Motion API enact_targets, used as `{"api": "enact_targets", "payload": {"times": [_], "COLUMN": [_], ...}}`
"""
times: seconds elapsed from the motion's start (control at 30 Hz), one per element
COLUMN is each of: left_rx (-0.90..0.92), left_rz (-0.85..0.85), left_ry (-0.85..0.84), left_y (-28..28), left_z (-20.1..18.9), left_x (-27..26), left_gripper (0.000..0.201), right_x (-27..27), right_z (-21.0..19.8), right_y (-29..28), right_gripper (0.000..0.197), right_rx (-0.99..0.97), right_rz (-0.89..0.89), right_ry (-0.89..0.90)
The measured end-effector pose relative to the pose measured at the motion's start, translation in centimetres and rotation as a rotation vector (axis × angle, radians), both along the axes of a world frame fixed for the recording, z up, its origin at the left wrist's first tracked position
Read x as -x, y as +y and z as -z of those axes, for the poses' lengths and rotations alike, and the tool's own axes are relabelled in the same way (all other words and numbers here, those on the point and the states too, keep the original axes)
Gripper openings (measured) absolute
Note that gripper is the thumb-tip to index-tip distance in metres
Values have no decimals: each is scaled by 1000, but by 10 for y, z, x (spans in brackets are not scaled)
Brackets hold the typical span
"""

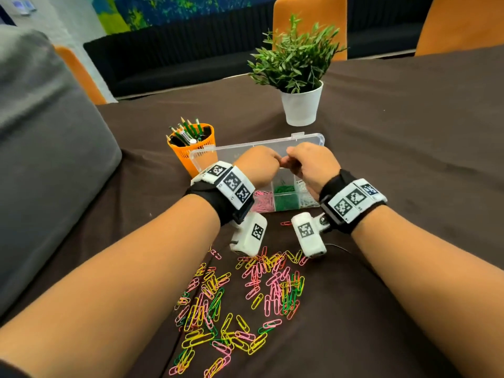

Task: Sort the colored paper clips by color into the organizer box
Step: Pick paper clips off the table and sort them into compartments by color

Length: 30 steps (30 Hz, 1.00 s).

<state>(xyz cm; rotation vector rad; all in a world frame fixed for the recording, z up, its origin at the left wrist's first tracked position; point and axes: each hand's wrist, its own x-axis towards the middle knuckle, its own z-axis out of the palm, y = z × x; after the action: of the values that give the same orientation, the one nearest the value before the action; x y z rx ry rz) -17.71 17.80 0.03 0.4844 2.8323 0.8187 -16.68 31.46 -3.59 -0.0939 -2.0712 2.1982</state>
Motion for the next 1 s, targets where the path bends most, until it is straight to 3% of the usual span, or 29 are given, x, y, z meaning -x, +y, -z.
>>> {"api": "enact_targets", "payload": {"times": [0.07,0.13,0.17,0.23,0.3,0.4,0.53,0.7,1.0], "left_rx": [78,42,113,227,319,513,582,614,421], "left_rz": [87,132,172,320,486,629,624,567,422], "left_ry": [183,265,280,229,112,-27,44,77,123], "left_y": [-12,-27,-34,-48,-54,-58,-69,-79,-97], "left_z": [-4,-8,-9,-6,3,27,42,50,45], "left_x": [-12,-37,-55,-92,-127,-158,-166,-173,-181], "left_gripper": [40,32,25,14,19,35,37,26,6], "right_x": [-21,-48,-64,-91,-113,-139,-149,-155,-167], "right_z": [-12,-21,-23,-21,-8,12,22,23,25], "right_y": [2,9,13,18,19,15,21,30,34], "right_gripper": [17,11,11,11,16,33,40,15,7], "right_rx": [2,-47,-175,-624,-1081,-1409,-1487,-1523,-1442], "right_rz": [-13,-173,-306,-611,-882,-1011,-968,-861,-851], "right_ry": [99,168,194,208,150,147,160,124,234]}}
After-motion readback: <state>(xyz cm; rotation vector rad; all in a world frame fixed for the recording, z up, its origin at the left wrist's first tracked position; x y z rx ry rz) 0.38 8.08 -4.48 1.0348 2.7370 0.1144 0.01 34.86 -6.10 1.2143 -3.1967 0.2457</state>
